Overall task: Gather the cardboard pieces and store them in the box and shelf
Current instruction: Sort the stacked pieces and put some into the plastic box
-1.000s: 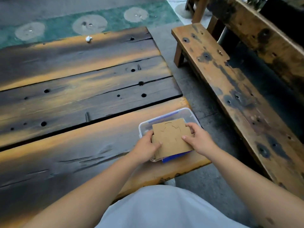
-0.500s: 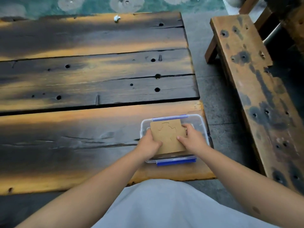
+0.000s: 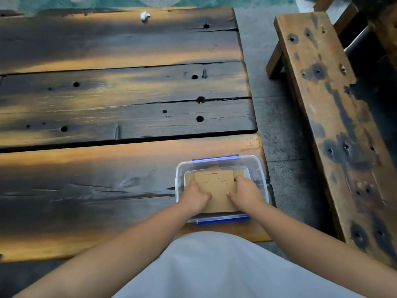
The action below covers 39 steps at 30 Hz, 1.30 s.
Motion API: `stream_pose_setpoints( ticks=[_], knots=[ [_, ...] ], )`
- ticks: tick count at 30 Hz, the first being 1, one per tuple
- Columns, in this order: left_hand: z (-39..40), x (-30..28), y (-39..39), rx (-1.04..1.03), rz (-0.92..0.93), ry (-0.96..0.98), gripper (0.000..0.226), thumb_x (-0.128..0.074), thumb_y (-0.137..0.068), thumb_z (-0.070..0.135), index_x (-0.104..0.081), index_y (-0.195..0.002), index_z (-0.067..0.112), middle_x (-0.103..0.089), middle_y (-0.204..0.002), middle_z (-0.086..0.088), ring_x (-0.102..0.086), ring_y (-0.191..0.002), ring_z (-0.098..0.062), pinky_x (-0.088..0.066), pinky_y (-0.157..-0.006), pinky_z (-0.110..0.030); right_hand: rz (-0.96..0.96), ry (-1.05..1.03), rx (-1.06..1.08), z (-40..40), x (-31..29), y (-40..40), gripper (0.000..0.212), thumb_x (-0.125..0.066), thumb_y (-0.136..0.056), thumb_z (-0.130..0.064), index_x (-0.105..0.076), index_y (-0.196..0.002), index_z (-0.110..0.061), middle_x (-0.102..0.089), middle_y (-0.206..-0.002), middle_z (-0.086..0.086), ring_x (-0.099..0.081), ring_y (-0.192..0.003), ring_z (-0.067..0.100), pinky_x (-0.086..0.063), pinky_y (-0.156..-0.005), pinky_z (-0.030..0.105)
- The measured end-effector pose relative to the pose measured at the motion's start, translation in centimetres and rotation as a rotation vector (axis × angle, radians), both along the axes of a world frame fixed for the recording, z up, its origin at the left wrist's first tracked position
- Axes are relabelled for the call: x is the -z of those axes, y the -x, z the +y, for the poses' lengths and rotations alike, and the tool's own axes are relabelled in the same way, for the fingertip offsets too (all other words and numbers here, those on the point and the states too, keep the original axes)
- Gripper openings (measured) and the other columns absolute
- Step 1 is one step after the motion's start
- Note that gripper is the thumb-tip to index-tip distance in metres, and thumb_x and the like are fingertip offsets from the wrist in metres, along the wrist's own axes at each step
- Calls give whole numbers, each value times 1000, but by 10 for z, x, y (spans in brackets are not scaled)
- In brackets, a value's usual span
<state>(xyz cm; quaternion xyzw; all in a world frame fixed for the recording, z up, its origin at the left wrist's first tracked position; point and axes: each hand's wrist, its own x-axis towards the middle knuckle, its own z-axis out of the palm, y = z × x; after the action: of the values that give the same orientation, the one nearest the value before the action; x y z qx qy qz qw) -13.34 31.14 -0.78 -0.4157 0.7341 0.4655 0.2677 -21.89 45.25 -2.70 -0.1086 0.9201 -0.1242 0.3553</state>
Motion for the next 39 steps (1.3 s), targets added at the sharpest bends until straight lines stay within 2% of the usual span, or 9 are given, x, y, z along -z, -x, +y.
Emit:
stream_pose_setpoints(
  ticks=[5, 11, 14, 16, 20, 23, 28, 34, 39],
  knots=[
    [6, 5, 2, -58, -30, 40, 58, -61, -85, 29, -37, -135, 15, -40, -135, -13, -49, -118, -32, -45, -95, -36, 69, -43, 24, 3, 5, -7, 54, -66, -85, -41, -48, -130, -19, -30, -145, 8, -28, -131, 32, -37, -103, 42],
    [17, 10, 3, -213, 37, 49, 61, -59, -84, 24, -35, -139, 27, -32, -136, -13, -49, -106, -29, -43, -89, -31, -51, 65, 183, 4, 4, -1, 62, -75, -80, -28, -40, -130, -13, -47, -136, 12, -46, -125, 35, -41, -104, 45],
    [19, 13, 1, -170, 12, 119, 68, -60, -81, 30, -31, -143, 30, -34, -139, -12, -42, -123, -32, -40, -101, -37, -66, 71, 217, 5, 3, 1, 63, -76, -80, -24, -40, -130, -12, -47, -137, 12, -47, -125, 34, -42, -104, 46],
    [18, 14, 3, -166, -2, 127, 66, -60, -79, 32, -34, -139, 30, -38, -135, -11, -41, -125, -33, -40, -103, -39, -73, 75, 225, 5, 3, 1, 63, -76, -80, -24, -40, -130, -12, -47, -136, 12, -46, -125, 34, -42, -104, 46],
    [13, 13, 9, -190, 20, 65, 51, -62, -79, 30, -40, -125, 26, -36, -130, -9, -49, -112, -31, -44, -99, -37, -85, 89, 220, 6, 2, 2, 63, -75, -79, -25, -41, -130, -13, -47, -135, 12, -46, -125, 34, -42, -104, 46],
    [7, 12, 6, -159, 37, 69, 53, -61, -79, 27, -39, -127, 25, -35, -130, -9, -50, -113, -31, -42, -101, -38, -99, 89, 210, 6, 0, 3, 61, -76, -78, -26, -44, -128, -12, -49, -134, 13, -48, -123, 34, -43, -103, 46],
    [6, 11, -3, 17, 104, 114, 59, -63, -77, 25, -39, -131, 19, -50, -131, -8, -51, -118, -31, -46, -99, -45, -108, 109, 257, 5, -4, 2, 59, -79, -73, -25, -46, -121, -16, -56, -127, 8, -53, -117, 31, -49, -96, 45],
    [4, 14, -4, 80, 131, 151, 60, -64, -77, 28, -38, -131, 23, -48, -129, -10, -49, -118, -31, -45, -101, -45, -107, 88, 220, 5, -6, 3, 74, -83, -67, -38, -43, -125, -14, -54, -130, 9, -53, -119, 29, -48, -97, 44],
    [1, 19, 0, 21, 86, 141, 64, -63, -78, 30, -34, -134, 22, -44, -129, -11, -49, -116, -31, -45, -98, -41, -93, 140, 195, 8, -10, 6, 61, -80, -72, -39, -39, -113, -20, -61, -119, 6, -60, -108, 28, -52, -87, 40]
  ],
)
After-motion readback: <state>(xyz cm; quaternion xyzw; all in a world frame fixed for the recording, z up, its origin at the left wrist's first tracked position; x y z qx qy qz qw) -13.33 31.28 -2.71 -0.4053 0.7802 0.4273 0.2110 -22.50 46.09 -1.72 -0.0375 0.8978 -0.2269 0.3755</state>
